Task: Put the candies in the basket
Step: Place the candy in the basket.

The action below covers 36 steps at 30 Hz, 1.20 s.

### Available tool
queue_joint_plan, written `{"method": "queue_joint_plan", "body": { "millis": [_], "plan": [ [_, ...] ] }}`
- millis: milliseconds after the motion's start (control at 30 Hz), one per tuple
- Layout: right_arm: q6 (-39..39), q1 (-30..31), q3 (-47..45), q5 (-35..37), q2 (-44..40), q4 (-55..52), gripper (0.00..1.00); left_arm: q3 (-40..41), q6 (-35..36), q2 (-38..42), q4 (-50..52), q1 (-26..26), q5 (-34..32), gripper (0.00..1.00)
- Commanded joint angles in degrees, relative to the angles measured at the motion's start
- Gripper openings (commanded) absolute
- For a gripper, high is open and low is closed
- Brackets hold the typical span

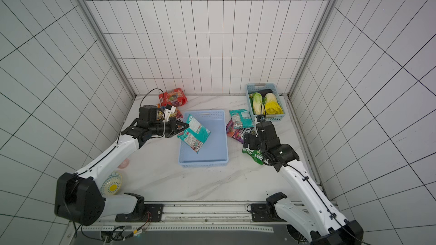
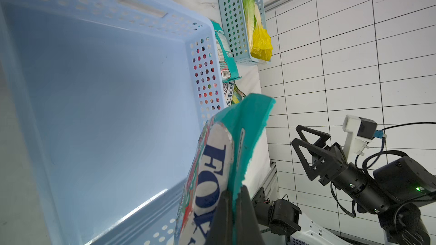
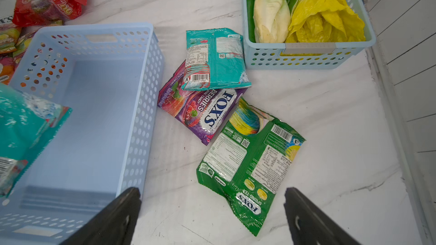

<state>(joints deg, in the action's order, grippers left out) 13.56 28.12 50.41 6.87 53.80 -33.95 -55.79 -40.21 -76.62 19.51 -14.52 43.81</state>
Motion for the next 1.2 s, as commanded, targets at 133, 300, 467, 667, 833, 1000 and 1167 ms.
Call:
{"method": "queue_joint_plan", "body": {
  "millis": [133,300,467,667,833,1000,1167],
  "plan": [
    [0.81,3.71,4.41,-5.64,4.38,-1.98,0.93,5.01,-6.39,-2.99,-10.83,-4.12,-4.96,0.00],
    [2.02,6.98,5.42,-8.60,8.19,0.64,0.89,8.85,-4.03,-1.64,-10.89,-7.00,-8.19,0.07],
    [3.57,9.51,7.14,-10.83,13.37,4.95,0.87,9.47,-1.19,-0.04,-9.14,-7.01,-10.07,0.41],
    [4.77,12.30,13.92,-12.69,22.92,6.62,0.82,9.46,3.03,3.90,-7.07,-4.39,-8.66,0.57],
    [6.02,14.19,21.24,-14.24,32.08,6.58,0.75,8.65,7.18,7.07,-5.50,-0.25,-8.30,0.63],
    [8.07,15.62,27.51,-15.50,41.40,6.11,0.71,8.97,12.98,10.05,-4.55,3.60,-9.17,0.73],
    [9.53,16.88,33.11,-15.89,50.36,4.62,0.70,8.08,16.94,11.97,-2.54,7.77,-11.52,0.77]
  ]
}}
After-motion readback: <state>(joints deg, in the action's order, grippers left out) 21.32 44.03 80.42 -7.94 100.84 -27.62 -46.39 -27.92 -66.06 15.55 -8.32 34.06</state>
